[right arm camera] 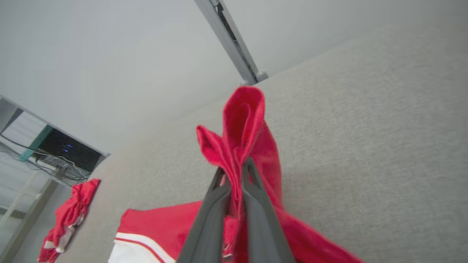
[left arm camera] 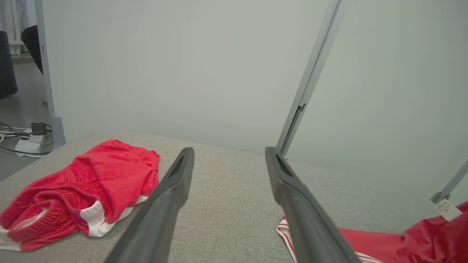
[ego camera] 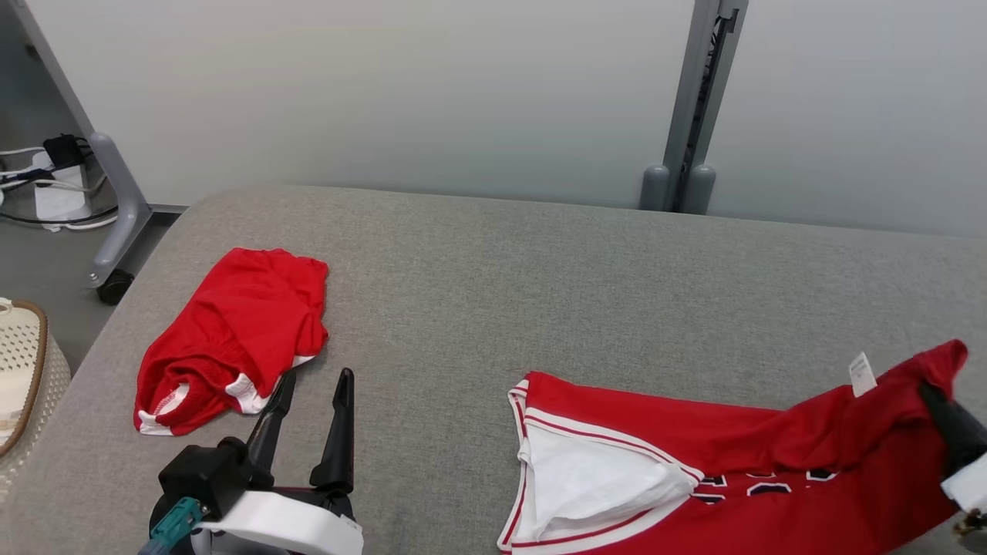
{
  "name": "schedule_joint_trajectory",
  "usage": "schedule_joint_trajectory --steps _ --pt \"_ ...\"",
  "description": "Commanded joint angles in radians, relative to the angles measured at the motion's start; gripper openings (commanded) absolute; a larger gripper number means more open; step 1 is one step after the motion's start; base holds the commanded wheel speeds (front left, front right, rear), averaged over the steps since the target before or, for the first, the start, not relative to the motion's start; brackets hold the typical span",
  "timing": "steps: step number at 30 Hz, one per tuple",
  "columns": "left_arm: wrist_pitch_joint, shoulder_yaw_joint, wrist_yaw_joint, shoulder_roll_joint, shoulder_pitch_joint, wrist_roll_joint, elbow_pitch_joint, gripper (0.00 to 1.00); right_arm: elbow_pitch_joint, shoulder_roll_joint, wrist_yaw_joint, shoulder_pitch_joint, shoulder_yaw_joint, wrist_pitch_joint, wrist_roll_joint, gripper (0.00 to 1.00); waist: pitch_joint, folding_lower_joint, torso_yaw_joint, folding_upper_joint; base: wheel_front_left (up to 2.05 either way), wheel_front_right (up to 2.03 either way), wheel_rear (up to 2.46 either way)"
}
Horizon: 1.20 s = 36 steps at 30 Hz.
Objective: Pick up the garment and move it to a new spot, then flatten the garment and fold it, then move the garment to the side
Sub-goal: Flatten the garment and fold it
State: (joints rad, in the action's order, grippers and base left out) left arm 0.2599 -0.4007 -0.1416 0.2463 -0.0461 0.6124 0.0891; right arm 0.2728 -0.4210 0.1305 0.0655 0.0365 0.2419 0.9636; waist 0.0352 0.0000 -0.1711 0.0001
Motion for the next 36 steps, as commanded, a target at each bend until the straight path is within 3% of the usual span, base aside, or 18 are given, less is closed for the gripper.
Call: schedule_joint_trajectory --steps 1,8,9,14,22,29,30,31,32,36 --pt "0.004 0.007 0.005 0.003 0.011 0.002 0.003 1.0 -0.035 0.017 0.001 -0.008 -0.002 0.015 0.012 0.0 0.004 0.0 -0.011 -0.0001 0.0 0.0 0.0" --pt "0.004 0.002 0.019 -0.016 0.009 -0.006 0.019 1.0 -0.173 0.179 0.001 0.001 -0.048 0.103 0.063 0.0 -0.001 0.0 -0.063 -0.0001 0.0 0.0 0.0" --pt "0.005 -0.002 0.026 -0.02 0.0 -0.006 0.027 1.0 -0.177 0.218 0.001 0.01 -0.064 0.123 0.071 0.0 -0.003 0.0 -0.087 -0.0001 0.0 0.0 0.0" --pt "0.005 -0.007 0.032 -0.022 -0.012 -0.011 0.04 1.0 -0.145 0.283 0.001 0.028 -0.092 0.143 0.064 0.0 -0.006 0.0 -0.138 -0.0001 0.0 0.0 0.0" --pt "0.001 -0.013 0.037 -0.02 -0.03 -0.015 0.051 1.0 -0.045 0.345 0.001 0.062 -0.129 0.132 0.088 0.0 -0.017 0.0 -0.222 -0.0001 0.0 0.0 0.0" --pt "0.0 -0.015 0.036 -0.021 -0.036 -0.015 0.055 1.0 0.042 0.363 0.001 0.093 -0.188 0.11 0.101 0.0 -0.027 0.0 -0.248 -0.0001 0.0 0.0 0.0" --pt "0.001 -0.015 0.035 -0.02 -0.036 -0.014 0.055 1.0 0.056 0.364 0.001 0.097 -0.196 0.104 0.104 0.19 -0.028 0.0 -0.249 -0.0001 0.0 0.0 0.0" --pt "0.001 -0.015 0.034 -0.02 -0.037 -0.014 0.056 1.0 0.068 0.366 0.001 0.101 -0.205 0.102 0.106 0.48 -0.029 0.0 -0.248 -0.0001 0.0 0.0 0.0" --pt "0.001 -0.015 0.033 -0.02 -0.037 -0.014 0.057 1.0 0.08 0.367 0.001 0.107 -0.217 0.097 0.107 1.0 -0.029 0.0 -0.247 -0.0001 0.0 0.0 0.0" --pt "0.001 -0.012 0.028 -0.017 -0.034 -0.012 0.057 1.0 0.084 0.367 0.001 0.124 -0.24 0.064 0.124 1.0 -0.028 0.0 -0.229 -0.0001 0.0 0.0 0.0"
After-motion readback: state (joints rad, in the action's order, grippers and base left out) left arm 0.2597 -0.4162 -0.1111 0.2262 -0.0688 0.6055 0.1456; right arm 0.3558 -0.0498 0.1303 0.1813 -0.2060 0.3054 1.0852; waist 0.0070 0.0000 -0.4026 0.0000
